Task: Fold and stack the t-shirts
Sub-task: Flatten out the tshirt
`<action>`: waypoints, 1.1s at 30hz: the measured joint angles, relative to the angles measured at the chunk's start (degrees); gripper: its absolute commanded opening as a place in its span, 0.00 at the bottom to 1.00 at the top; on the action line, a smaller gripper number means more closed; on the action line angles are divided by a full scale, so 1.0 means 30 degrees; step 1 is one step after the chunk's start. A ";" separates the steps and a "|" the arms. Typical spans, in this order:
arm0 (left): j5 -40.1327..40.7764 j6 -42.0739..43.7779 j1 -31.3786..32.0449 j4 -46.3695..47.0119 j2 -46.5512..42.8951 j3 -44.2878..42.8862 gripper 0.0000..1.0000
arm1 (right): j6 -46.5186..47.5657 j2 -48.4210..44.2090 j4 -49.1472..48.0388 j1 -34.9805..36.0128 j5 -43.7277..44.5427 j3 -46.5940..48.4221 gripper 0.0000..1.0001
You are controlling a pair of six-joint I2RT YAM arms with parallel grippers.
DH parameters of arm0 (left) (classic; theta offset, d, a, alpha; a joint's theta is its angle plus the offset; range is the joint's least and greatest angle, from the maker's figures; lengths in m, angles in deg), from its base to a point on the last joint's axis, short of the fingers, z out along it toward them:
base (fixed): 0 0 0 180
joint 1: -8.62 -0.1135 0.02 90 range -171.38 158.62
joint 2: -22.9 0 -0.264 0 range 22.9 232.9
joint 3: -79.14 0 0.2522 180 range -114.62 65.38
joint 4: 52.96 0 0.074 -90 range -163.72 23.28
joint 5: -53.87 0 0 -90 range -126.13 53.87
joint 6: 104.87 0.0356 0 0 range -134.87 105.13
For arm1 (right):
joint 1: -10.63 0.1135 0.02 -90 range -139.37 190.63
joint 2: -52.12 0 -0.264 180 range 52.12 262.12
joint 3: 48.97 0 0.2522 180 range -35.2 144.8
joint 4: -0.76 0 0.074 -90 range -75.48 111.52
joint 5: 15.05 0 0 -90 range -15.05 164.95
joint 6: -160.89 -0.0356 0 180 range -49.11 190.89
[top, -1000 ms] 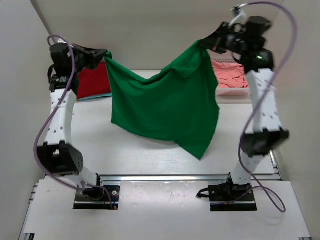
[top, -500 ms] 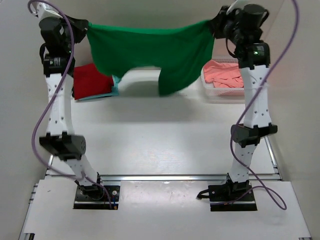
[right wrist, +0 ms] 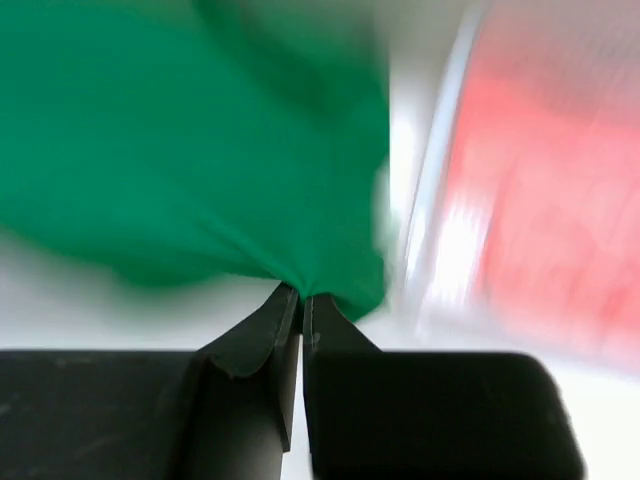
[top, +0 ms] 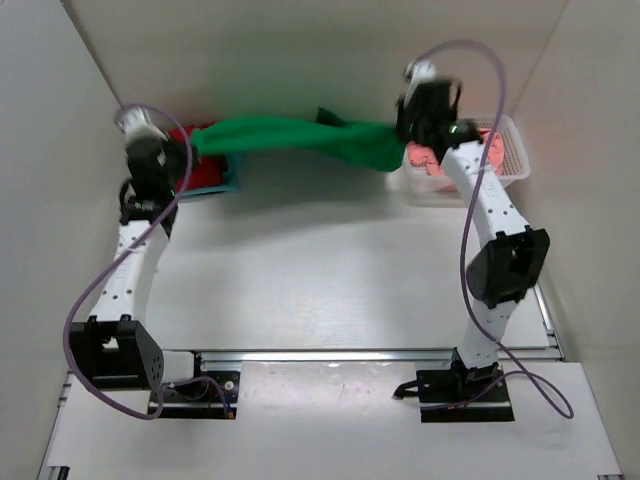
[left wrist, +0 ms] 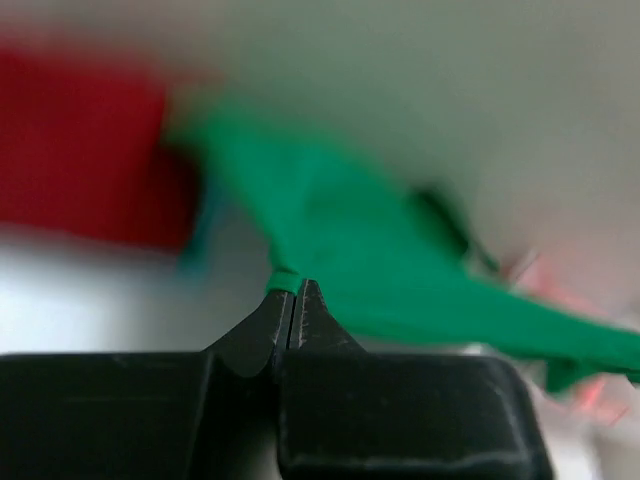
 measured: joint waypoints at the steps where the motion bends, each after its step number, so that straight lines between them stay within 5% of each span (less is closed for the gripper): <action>1: 0.0000 -0.0109 0.0146 -0.0554 -0.0583 0.2091 0.04 | 0.0007 -0.1377 -0.0233 0.0503 0.0685 -0.3912 0.00; 5: -0.0350 -0.0809 0.1362 -0.3504 -0.5610 0.9821 0.04 | -0.0415 -0.8145 0.0736 0.2841 0.2142 -1.6976 0.00; 7: -0.0780 -0.0984 0.1406 -0.5144 -0.9712 1.2298 0.04 | -0.0765 -1.2269 0.1275 0.3366 0.2295 -2.0487 0.00; 9: -0.0947 -0.0925 0.1100 -0.6331 -1.2794 1.3274 0.04 | -0.1173 -1.6677 0.1719 0.3060 0.2470 -2.2578 0.00; 12: -0.1013 -0.0780 0.1144 -0.7278 -1.5336 1.3697 0.05 | -0.1486 -1.9322 0.1676 0.2412 0.2514 -2.3321 0.01; 17: -0.1290 -0.1020 0.1421 -0.8109 -1.5635 1.5147 0.04 | -0.1581 -1.8826 0.1355 0.1370 0.1683 -2.4072 0.01; 21: -0.1566 -0.1530 0.1071 -0.7184 -1.2553 1.4783 0.01 | -0.1188 -1.4972 0.0605 0.1290 0.1392 -2.2972 0.00; 24: -0.1479 -0.1698 0.1217 -0.5574 -0.7628 1.1956 0.00 | -0.0488 -1.1089 -0.0095 0.1734 0.1741 -1.8921 0.00; 29: -0.1246 -0.0780 0.1486 -0.3920 -0.0189 0.1042 0.00 | 0.2033 -0.5238 -0.1647 0.3410 0.3555 -0.6849 0.00; 33: -0.0466 0.0947 0.1960 -0.2135 0.0729 -0.4743 0.00 | 0.3264 -0.5202 -0.3155 0.4320 0.3978 -0.3242 0.00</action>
